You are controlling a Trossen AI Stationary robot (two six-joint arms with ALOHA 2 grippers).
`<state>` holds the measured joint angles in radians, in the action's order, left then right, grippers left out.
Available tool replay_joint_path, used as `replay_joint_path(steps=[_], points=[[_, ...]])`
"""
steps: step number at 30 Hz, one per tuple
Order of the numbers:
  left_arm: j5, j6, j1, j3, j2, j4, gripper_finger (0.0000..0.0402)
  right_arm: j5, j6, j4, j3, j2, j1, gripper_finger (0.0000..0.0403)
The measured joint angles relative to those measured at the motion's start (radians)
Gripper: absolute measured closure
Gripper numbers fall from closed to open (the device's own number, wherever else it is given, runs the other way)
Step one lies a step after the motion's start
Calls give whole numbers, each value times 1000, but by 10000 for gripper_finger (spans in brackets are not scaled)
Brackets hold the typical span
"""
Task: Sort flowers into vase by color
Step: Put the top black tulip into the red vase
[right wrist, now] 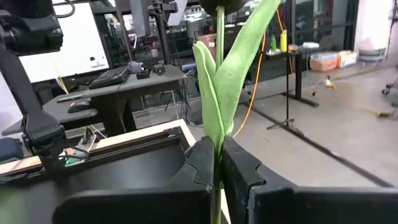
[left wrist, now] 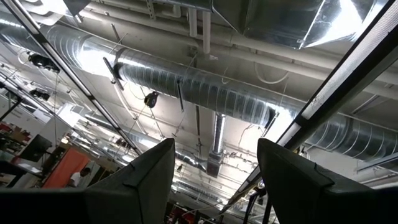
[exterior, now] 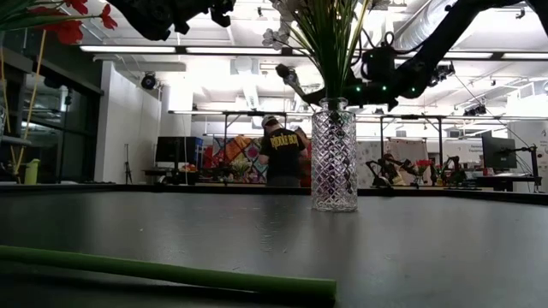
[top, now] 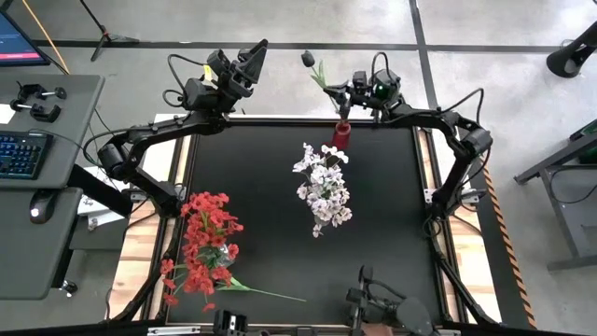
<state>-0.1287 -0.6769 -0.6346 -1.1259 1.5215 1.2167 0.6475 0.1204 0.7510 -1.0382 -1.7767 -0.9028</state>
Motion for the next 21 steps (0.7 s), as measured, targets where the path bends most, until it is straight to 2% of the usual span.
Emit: replay_joint_path(steps=[11,17,21], points=[[0,-3,0,0,0,0,185,-1,2,-59,0,0,1,392],[0,-2,0,0,0,0,185,-3,12,-73,0,4,-2,303],[0,-2,0,0,0,0,185,-3,-42,-134,0,41,-2,246]])
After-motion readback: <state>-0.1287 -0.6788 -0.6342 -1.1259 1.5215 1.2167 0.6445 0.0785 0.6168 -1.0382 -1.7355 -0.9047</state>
